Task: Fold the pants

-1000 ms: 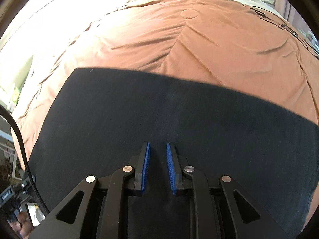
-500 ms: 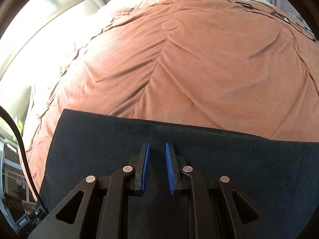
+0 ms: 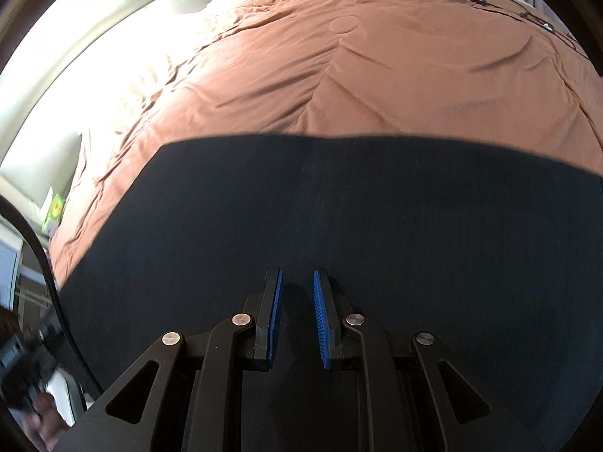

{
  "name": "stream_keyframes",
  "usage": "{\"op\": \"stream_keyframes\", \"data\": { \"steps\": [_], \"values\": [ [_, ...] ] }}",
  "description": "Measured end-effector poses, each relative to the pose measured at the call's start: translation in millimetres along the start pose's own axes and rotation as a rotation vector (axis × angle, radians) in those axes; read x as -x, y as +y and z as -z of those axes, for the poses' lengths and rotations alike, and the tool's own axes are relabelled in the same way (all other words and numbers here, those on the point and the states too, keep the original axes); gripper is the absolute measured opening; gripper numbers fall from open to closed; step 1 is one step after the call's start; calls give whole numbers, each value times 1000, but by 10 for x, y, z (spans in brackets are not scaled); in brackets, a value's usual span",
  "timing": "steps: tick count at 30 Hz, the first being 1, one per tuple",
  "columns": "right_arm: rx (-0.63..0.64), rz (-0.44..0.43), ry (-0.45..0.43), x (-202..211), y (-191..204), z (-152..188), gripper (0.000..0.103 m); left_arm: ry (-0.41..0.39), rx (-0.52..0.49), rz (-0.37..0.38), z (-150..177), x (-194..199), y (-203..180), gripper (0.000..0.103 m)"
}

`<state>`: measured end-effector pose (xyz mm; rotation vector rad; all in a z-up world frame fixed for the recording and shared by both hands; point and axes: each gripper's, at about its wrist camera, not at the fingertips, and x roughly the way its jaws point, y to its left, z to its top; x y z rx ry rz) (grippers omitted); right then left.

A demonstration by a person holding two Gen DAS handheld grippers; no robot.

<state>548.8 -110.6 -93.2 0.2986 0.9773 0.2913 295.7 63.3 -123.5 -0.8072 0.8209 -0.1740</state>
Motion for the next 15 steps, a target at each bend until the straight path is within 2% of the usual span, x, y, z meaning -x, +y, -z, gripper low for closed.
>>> {"op": "stream_keyframes", "data": {
  "steps": [15],
  "values": [
    [-5, -140, 28, 371, -20, 694, 13, -21, -138, 84, -22, 132, -776, 16]
  ]
}}
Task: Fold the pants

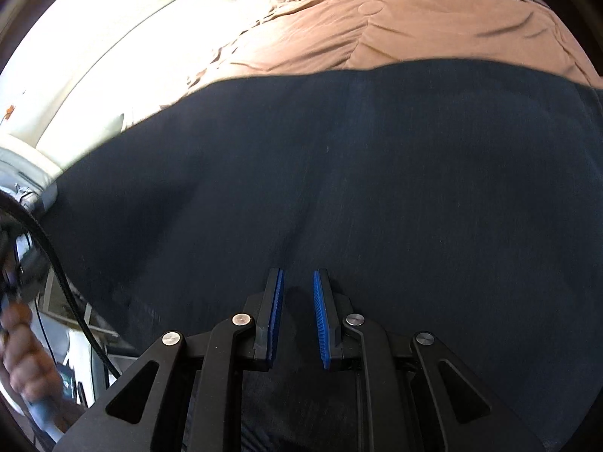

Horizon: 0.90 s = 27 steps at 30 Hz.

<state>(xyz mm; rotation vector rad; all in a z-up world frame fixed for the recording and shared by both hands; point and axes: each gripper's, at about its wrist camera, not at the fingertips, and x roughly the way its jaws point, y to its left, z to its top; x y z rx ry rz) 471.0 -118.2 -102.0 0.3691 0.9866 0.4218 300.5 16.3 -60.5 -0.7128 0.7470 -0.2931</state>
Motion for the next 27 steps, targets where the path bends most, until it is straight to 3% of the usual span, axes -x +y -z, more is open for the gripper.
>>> {"op": "stream_keyframes", "data": {
  "steps": [5, 15, 27],
  "values": [
    [-33, -63, -2, 205, -100, 179, 13, 5, -53, 42, -22, -23, -310, 16],
    [-139, -38, -165, 1023, -658, 290, 13, 50, -162, 120, -5, -203, -920, 16],
    [-269, -15, -281, 1669, -1202, 623, 13, 136, -300, 190, 213, -429, -1599, 16]
  ]
}}
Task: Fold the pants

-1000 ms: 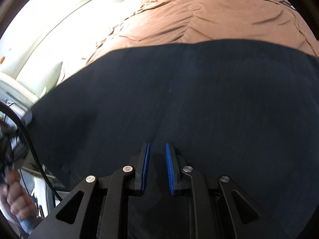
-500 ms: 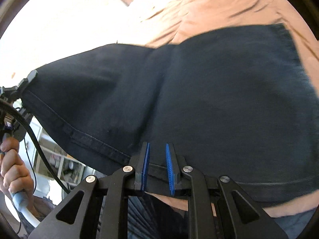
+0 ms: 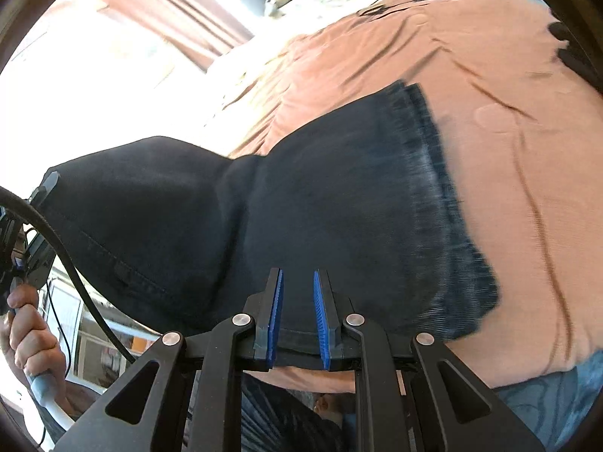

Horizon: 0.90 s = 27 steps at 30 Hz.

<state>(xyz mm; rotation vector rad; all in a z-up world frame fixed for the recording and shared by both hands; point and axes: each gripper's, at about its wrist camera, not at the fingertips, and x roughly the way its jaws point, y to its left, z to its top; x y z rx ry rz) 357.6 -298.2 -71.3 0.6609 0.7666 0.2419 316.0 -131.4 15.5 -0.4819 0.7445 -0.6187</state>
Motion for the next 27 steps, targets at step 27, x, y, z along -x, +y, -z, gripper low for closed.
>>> {"op": "stream_keyframes", "data": {
  "steps": [27],
  "values": [
    [-155, 69, -84, 817, -698, 345, 13, 409, -172, 111, 917, -1615, -839, 16]
  ]
}}
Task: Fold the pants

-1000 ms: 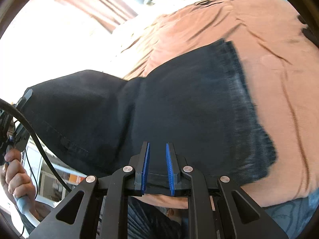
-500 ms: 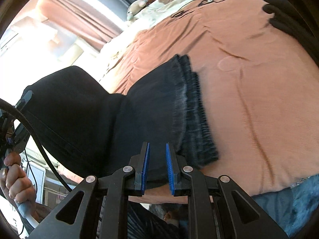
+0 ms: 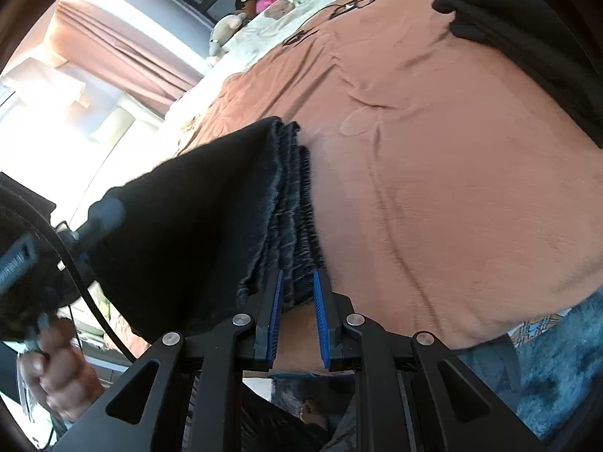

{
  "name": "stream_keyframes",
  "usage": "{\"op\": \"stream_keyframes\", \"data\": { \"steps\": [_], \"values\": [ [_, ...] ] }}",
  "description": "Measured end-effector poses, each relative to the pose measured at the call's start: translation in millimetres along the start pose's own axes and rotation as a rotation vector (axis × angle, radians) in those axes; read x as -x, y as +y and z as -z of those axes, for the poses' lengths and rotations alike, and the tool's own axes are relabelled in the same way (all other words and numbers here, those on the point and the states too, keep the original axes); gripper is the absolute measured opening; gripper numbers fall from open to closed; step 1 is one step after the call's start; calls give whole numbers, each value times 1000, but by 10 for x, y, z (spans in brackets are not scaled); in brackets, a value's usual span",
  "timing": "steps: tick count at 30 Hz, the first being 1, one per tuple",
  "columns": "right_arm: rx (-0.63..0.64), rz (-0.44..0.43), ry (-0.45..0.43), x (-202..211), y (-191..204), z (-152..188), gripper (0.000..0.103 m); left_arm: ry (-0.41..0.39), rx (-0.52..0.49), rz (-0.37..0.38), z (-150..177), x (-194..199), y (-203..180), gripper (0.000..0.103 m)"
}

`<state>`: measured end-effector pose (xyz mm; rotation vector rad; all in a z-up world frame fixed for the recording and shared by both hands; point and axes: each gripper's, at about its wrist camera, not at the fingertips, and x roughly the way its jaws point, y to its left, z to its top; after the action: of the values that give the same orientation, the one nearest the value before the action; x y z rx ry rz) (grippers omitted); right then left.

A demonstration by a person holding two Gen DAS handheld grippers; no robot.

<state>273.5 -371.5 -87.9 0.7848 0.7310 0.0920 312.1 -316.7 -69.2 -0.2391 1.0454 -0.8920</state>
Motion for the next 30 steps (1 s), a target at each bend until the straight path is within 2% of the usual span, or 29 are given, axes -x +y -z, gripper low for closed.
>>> {"op": "stream_keyframes", "data": {
  "steps": [7, 12, 15, 17, 19, 20, 22, 26, 30],
  "values": [
    [-17, 0, 1, 7, -50, -19, 13, -5, -23, 17, 49, 135, -133, 16],
    [-22, 1, -6, 37, -95, -42, 13, 59, -35, 12, 185, -76, -142, 17],
    [-29, 7, -10, 68, -130, -61, 13, 119, -47, -8, 250, -213, -158, 26],
    [-28, -10, -8, 82, -140, -74, 16, 115, -49, -17, 255, -197, -156, 37],
    [-24, -32, -9, 99, -125, -91, 16, 96, -43, -13, 237, -132, -141, 68],
    [-24, -39, -9, 87, -136, -93, 16, 84, -40, -14, 232, -101, -122, 72],
    [-25, -58, -8, 76, -118, -97, 18, 61, -32, -19, 214, -16, -67, 73],
    [-9, -87, 0, 12, -34, -91, 36, 41, -1, -62, 179, 86, 132, 73],
    [13, -126, 17, -67, 58, -97, 36, 20, 37, -115, 174, 201, 386, 73]
  ]
}}
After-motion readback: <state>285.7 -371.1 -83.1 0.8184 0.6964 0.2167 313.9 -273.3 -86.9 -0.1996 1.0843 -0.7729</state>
